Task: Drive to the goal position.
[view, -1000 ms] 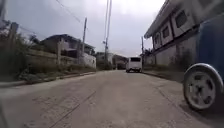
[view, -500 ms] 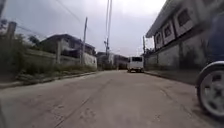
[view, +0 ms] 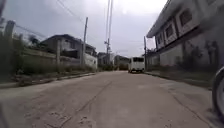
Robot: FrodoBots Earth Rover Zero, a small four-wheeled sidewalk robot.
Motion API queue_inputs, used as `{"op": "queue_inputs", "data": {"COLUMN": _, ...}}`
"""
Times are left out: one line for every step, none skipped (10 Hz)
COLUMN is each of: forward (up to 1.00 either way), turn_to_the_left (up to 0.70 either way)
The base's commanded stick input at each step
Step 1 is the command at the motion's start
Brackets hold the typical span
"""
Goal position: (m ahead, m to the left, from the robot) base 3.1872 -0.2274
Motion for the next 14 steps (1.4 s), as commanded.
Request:
{"op": "queue_inputs", "data": {"forward": 0.50, "turn_to_the_left": 0.00}}
{"op": "queue_inputs", "data": {"forward": 0.50, "turn_to_the_left": 0.00}}
{"op": "queue_inputs", "data": {"forward": 0.50, "turn_to_the_left": 0.00}}
{"op": "queue_inputs", "data": {"forward": 0.50, "turn_to_the_left": 0.00}}
{"op": "queue_inputs", "data": {"forward": 0.50, "turn_to_the_left": 0.00}}
{"op": "queue_inputs", "data": {"forward": 0.50, "turn_to_the_left": 0.00}}
{"op": "queue_inputs", "data": {"forward": 0.50, "turn_to_the_left": 0.00}}
{"op": "queue_inputs", "data": {"forward": 0.50, "turn_to_the_left": 0.00}}
{"op": "queue_inputs", "data": {"forward": 0.50, "turn_to_the_left": 0.00}}
{"op": "queue_inputs", "data": {"forward": 0.50, "turn_to_the_left": 0.00}}
{"op": "queue_inputs", "data": {"forward": 0.50, "turn_to_the_left": 0.00}}
{"op": "queue_inputs", "data": {"forward": 0.50, "turn_to_the_left": 0.00}}
{"op": "queue_inputs", "data": {"forward": 0.50, "turn_to_the_left": 0.00}}
{"op": "queue_inputs", "data": {"forward": 0.50, "turn_to_the_left": 0.00}}
